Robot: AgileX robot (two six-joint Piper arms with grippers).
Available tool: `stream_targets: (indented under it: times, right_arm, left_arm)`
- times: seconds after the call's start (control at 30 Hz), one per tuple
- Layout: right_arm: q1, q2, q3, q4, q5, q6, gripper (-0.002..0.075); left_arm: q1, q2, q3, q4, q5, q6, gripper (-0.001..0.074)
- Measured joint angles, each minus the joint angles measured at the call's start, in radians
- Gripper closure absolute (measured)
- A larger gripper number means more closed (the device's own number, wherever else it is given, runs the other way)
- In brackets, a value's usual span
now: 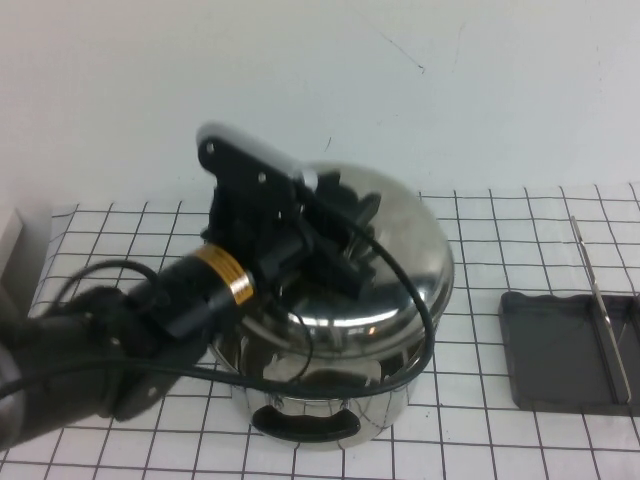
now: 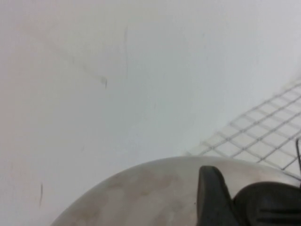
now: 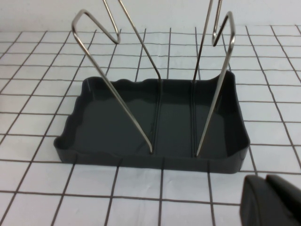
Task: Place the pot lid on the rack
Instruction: Open the pot, then hand over the pot lid
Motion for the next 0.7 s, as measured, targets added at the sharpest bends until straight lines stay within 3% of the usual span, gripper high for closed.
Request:
stream_targets:
  times: [0.13,0.3,0.47,0.7]
  right_arm:
    - [0.000,0.000,0.000,0.000,0.000,0.000,0.0729]
    - [0.000,0.000,0.000,0.000,0.000,0.000,0.0729]
    - [0.000,0.000,0.000,0.000,0.000,0.000,0.0729]
    - [0.000,0.000,0.000,0.000,0.000,0.000,0.0729]
  left_arm:
    - [0.000,-0.102,-0.037,0.075,-0.005,-0.016,0.0417]
    - [0.000,-0.163,-0.042,0.094,-0.054,-0.196,0.0417]
    - [0.000,-0.153,-0.042,0.096,-0.056,-0.370,0.0417]
    - [0.000,-0.089,-0.042,0.102,-0.188,-0.404,0.0417]
